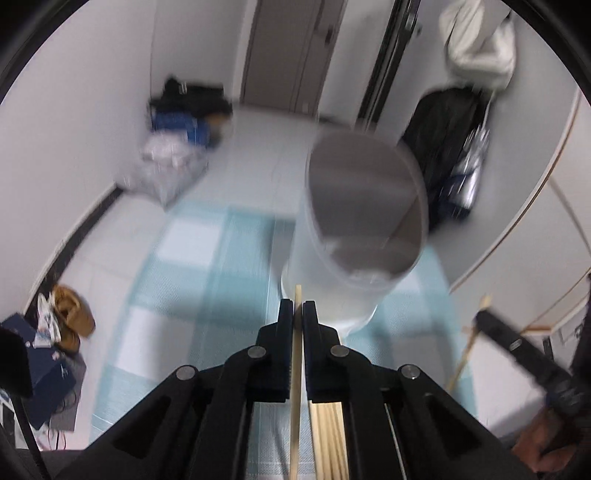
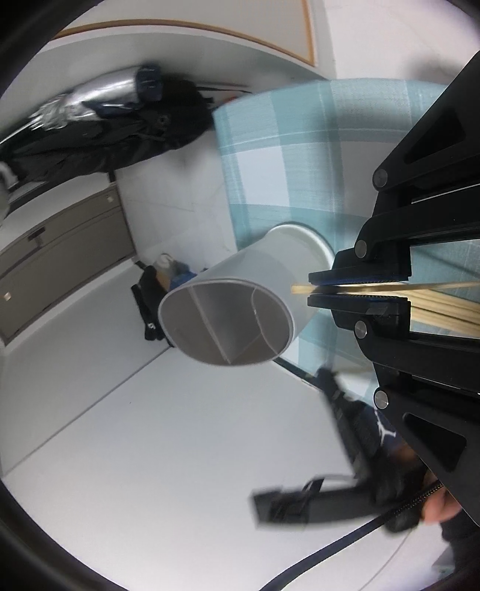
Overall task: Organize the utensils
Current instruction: 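Lift the chopstick with the right gripper and carry it over the holder, then lower the chopstick into the holder and open the right gripper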
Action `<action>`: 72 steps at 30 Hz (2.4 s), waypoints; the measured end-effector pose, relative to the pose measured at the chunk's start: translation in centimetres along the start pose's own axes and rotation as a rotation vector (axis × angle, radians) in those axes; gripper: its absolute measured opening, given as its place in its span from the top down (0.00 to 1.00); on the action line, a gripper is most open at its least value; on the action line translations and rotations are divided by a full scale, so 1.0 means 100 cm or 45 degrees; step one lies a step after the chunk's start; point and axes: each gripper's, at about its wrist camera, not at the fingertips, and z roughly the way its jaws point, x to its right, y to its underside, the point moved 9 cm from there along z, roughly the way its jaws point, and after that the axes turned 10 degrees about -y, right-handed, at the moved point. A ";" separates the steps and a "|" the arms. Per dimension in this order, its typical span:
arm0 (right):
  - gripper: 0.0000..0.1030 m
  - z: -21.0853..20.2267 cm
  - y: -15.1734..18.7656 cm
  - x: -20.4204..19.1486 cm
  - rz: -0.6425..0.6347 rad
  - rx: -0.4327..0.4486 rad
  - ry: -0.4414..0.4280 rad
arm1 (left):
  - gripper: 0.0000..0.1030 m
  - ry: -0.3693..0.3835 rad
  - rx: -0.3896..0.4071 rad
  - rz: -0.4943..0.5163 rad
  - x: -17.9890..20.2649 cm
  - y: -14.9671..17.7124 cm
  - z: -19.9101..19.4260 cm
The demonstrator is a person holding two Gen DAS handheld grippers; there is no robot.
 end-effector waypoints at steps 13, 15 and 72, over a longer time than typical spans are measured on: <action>0.96 -0.018 -0.009 -0.033 -0.199 0.123 0.070 | 0.98 0.054 0.089 0.089 0.007 -0.012 -0.022; 0.96 -0.020 -0.012 -0.035 -0.212 0.133 0.079 | 0.98 0.051 0.093 0.102 0.008 -0.011 -0.024; 0.96 0.059 -0.196 -0.058 -0.591 0.290 -0.193 | 0.99 0.348 0.208 0.148 0.037 -0.184 0.010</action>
